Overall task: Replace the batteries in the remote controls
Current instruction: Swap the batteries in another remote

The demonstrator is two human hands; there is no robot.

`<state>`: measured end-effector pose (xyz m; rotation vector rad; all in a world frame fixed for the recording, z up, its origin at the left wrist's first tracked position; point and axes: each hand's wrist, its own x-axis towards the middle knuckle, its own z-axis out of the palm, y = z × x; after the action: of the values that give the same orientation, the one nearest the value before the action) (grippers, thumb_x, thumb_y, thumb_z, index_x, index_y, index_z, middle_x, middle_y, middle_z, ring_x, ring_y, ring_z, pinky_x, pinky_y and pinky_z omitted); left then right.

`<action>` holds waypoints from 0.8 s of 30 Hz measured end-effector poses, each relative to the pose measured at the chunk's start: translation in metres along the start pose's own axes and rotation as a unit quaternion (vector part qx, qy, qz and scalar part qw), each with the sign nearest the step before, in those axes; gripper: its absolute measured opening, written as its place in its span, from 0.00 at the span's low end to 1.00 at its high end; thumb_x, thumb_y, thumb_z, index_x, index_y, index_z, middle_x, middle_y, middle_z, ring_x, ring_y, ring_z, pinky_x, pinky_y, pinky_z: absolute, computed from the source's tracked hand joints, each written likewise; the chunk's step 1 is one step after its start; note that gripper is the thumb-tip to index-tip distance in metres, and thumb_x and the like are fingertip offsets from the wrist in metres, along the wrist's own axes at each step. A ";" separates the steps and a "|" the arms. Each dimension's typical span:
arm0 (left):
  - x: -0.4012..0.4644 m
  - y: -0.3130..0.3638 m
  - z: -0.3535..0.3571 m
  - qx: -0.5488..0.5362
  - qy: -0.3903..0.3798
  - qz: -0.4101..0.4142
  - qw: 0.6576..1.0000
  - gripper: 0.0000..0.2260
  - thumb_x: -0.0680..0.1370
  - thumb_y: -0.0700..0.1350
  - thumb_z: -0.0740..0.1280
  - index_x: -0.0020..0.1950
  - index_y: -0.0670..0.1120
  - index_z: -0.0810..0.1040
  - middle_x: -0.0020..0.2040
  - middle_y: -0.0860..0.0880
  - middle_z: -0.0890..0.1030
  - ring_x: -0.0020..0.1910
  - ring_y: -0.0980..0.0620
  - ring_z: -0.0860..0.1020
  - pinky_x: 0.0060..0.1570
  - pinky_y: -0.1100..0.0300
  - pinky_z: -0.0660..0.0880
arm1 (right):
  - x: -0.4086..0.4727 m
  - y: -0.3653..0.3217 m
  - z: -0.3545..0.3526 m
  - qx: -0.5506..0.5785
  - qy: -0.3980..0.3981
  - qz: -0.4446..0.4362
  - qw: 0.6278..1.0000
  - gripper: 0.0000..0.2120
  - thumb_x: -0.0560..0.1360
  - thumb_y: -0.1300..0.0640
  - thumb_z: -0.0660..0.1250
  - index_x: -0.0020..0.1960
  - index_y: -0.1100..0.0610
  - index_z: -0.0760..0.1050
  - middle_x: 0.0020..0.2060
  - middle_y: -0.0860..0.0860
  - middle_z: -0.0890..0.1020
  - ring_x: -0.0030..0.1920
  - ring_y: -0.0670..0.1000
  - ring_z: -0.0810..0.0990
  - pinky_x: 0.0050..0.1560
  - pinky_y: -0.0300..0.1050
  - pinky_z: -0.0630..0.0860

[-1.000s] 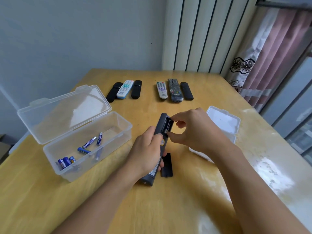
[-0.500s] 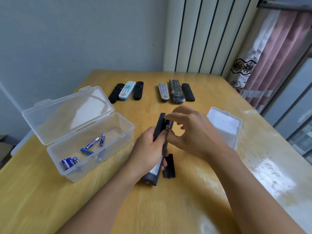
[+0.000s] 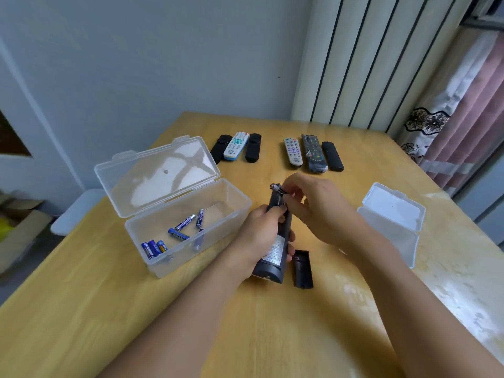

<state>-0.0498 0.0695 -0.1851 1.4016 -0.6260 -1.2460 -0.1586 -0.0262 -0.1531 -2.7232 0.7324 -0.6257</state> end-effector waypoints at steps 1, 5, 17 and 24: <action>0.001 0.002 0.000 -0.012 0.010 -0.017 1.000 0.09 0.83 0.46 0.58 0.51 0.40 0.72 0.30 0.43 0.79 0.24 0.45 0.77 0.25 0.59 0.75 | 0.006 -0.010 0.000 0.017 0.003 -0.007 1.000 0.05 0.79 0.58 0.68 0.54 0.54 0.78 0.44 0.48 0.82 0.43 0.48 0.80 0.43 0.41 0.77; -0.002 0.004 -0.006 -0.037 0.047 -0.051 0.997 0.12 0.83 0.42 0.56 0.44 0.40 0.75 0.24 0.45 0.79 0.20 0.50 0.77 0.22 0.61 0.75 | 0.045 -0.061 0.016 0.013 -0.029 -0.056 0.998 0.05 0.74 0.60 0.71 0.49 0.57 0.83 0.40 0.50 0.85 0.40 0.50 0.81 0.43 0.44 0.78; 0.009 -0.006 -0.006 -0.077 0.007 -0.007 0.997 0.13 0.85 0.50 0.60 0.56 0.40 0.74 0.33 0.41 0.82 0.26 0.44 0.79 0.26 0.55 0.78 | -0.024 0.020 -0.068 -0.019 0.057 0.154 0.986 0.04 0.75 0.62 0.72 0.47 0.58 0.86 0.37 0.51 0.86 0.31 0.43 0.81 0.39 0.42 0.81; 0.011 -0.013 0.010 -0.038 -0.015 0.024 0.999 0.13 0.85 0.49 0.60 0.59 0.40 0.75 0.40 0.38 0.85 0.29 0.42 0.81 0.28 0.54 0.80 | -0.057 0.051 -0.088 -0.075 -0.044 0.227 0.970 0.03 0.73 0.64 0.74 0.40 0.58 0.83 0.33 0.52 0.85 0.25 0.45 0.80 0.28 0.35 0.76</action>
<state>-0.0590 0.0596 -0.1989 1.3003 -0.6217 -1.2422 -0.2652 -0.0508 -0.1127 -2.5505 1.3702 -0.3522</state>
